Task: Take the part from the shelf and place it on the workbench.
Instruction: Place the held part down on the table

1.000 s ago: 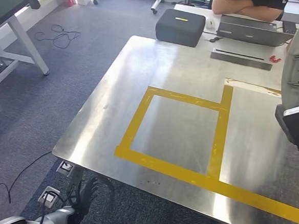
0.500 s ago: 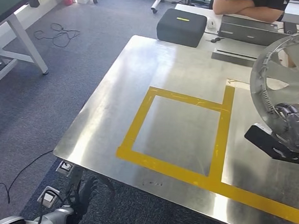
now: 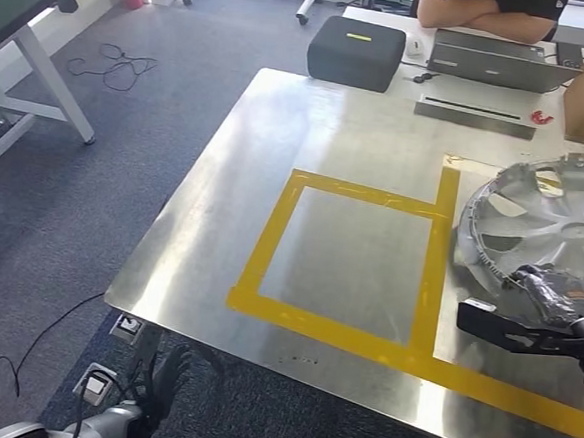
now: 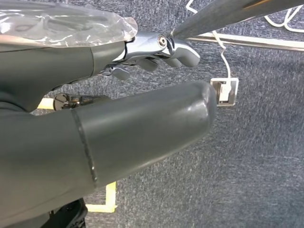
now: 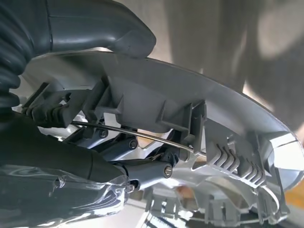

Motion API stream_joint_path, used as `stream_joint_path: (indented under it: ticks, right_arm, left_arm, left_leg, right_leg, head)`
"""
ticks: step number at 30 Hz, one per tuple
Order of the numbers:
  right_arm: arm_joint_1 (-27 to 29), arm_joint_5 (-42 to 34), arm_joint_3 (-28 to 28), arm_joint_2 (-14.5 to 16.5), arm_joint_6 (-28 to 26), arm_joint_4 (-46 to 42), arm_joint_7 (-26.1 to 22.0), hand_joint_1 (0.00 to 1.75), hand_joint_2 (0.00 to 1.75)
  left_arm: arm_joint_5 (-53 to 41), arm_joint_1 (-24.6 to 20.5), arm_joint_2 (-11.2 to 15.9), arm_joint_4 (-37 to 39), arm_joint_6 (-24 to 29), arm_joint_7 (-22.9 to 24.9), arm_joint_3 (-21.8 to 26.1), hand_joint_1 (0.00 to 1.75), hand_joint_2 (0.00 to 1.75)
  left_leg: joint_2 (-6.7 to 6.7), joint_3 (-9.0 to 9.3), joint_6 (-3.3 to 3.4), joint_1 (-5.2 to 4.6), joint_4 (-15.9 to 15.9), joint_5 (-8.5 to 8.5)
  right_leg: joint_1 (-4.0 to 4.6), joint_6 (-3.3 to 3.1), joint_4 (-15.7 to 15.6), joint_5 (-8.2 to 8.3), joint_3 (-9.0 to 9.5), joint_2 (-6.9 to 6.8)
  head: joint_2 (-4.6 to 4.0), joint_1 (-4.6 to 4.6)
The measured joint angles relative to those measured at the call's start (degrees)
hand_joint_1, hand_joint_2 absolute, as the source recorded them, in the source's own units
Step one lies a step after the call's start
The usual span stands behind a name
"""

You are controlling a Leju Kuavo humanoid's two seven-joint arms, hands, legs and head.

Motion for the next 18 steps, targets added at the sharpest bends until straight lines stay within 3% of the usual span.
stream_joint_path:
  ticks: [9,13,14,18]
  right_arm:
    - [-0.53,-6.10,4.70,-4.21,5.58,1.32,6.57,1.75,1.75]
    - [-1.07,-6.55,6.10,-5.18,6.16,1.57,7.12,0.00,0.00]
    - [-1.12,-6.60,6.49,-5.41,6.33,1.65,7.21,0.00,0.00]
    - [-1.75,-7.33,8.63,-6.22,6.76,2.21,7.71,0.00,0.00]
  left_arm:
    - [-1.19,0.00,0.14,0.00,-0.27,0.56,0.00,0.00,0.00]
    - [-1.26,-0.02,0.14,0.00,-0.49,0.56,0.00,0.00,1.75]
    - [-1.29,-0.01,0.14,0.00,-0.51,0.56,0.00,0.00,1.75]
    - [-1.49,0.08,0.14,0.03,-0.56,0.56,-0.01,0.00,0.00]
  left_leg:
    - [0.00,0.02,0.05,0.00,0.01,-0.04]
    - [-0.01,0.00,0.05,0.00,0.01,-0.03]
    - [-0.02,-0.02,0.05,0.00,0.00,-0.03]
    - [-0.05,-0.16,0.06,0.00,-0.03,-0.03]
  right_leg:
    - [-0.02,0.01,-0.03,-0.01,0.01,-0.01]
    - [-0.01,0.01,-0.05,-0.01,0.02,-0.02]
    - [-0.01,0.01,-0.07,-0.01,0.02,-0.03]
    - [-0.02,0.02,-0.18,0.00,-0.08,-0.06]
  head:
    - [0.00,0.00]
    - [0.00,0.00]
    - [0.00,0.01]
    - [0.00,0.01]
